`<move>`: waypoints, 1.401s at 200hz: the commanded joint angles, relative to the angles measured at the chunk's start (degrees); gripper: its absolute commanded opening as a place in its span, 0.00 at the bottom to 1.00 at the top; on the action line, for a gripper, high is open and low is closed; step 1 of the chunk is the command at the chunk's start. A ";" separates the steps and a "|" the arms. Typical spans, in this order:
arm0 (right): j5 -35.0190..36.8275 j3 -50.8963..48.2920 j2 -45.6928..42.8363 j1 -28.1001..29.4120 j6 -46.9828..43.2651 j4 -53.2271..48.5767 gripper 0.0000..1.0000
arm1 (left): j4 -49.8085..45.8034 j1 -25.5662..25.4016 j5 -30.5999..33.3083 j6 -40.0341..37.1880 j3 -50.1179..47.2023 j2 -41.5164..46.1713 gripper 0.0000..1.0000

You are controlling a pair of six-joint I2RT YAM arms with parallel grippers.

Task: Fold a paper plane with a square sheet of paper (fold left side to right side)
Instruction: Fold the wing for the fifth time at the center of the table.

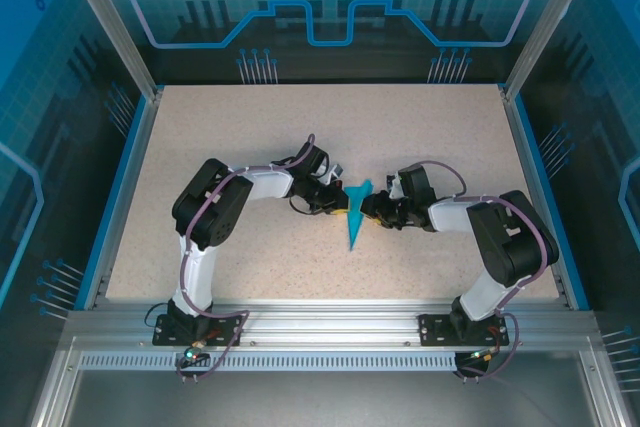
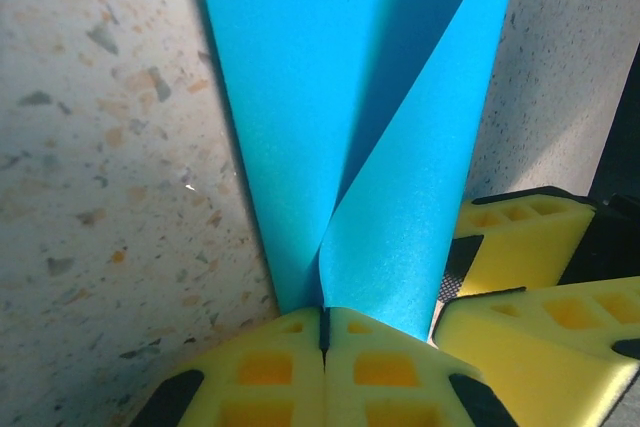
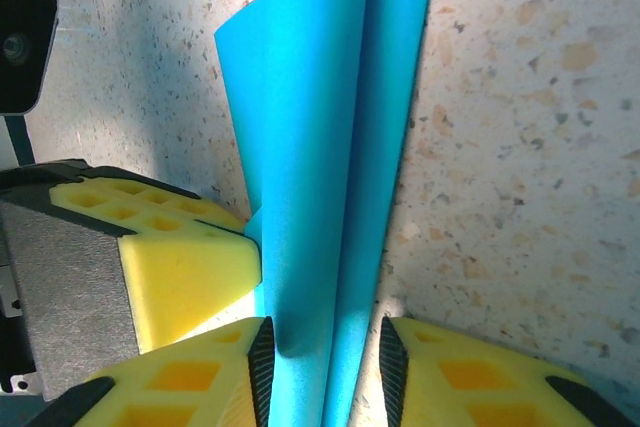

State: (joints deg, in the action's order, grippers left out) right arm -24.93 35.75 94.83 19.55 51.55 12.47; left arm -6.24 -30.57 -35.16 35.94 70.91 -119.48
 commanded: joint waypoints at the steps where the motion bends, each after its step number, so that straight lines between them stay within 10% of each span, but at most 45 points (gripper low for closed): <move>1: 0.01 0.81 -1.03 0.08 -2.39 -3.52 0.37 | -1.76 0.42 0.79 -1.49 1.05 -1.09 0.00; 280: -0.09 11.67 7.65 0.40 -6.33 -7.18 0.24 | -6.50 0.42 6.72 -3.41 1.16 -1.63 0.00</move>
State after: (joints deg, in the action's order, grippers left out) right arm -25.69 46.26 101.19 19.51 46.65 7.42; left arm -8.34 -30.59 -33.21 34.09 71.96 -120.07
